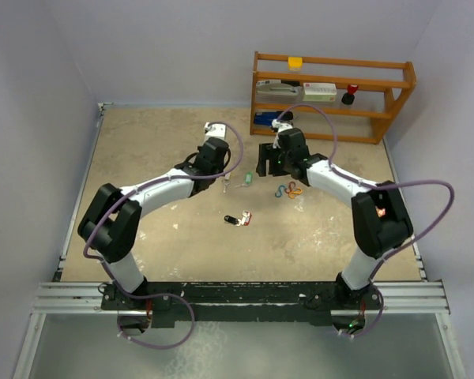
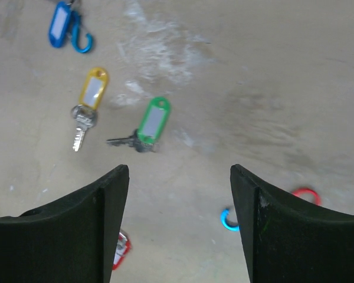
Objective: Put the keys on the keyring
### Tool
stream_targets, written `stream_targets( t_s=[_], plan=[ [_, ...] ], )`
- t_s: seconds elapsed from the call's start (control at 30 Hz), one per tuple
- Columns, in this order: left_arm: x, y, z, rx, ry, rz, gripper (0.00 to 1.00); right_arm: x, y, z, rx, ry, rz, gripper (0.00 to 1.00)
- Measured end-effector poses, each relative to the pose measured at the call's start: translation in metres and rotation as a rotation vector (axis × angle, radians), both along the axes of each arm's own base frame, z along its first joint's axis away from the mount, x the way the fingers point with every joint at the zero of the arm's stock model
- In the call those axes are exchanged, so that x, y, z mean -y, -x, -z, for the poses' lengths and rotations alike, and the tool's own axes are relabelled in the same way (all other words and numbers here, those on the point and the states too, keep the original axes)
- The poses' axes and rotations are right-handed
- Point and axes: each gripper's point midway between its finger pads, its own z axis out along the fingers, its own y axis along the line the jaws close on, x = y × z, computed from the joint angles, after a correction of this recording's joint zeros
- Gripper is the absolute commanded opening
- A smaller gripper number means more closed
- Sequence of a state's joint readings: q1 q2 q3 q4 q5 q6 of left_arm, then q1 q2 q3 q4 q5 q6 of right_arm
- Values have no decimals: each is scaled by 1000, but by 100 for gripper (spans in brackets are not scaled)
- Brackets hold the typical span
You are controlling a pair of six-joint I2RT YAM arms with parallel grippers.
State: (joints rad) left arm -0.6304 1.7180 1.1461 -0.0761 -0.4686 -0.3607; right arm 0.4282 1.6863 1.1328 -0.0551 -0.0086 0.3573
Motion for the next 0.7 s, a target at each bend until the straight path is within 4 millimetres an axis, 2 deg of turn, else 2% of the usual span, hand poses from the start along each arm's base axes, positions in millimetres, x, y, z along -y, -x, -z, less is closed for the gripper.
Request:
stream_targets(
  t_s=[0.13,0.37,0.7],
  plan=[
    [-1,7,8,-18,-1,-1,0,-28,-2,22,-44,-36,-81,61],
    [-6,12,8,-22,3,-9,0,-35,3,57,-127,-49,-120,55],
    [-5,12,8,-24,6,-6,0,-47,0,70,-151,-81,-159,52]
  ],
)
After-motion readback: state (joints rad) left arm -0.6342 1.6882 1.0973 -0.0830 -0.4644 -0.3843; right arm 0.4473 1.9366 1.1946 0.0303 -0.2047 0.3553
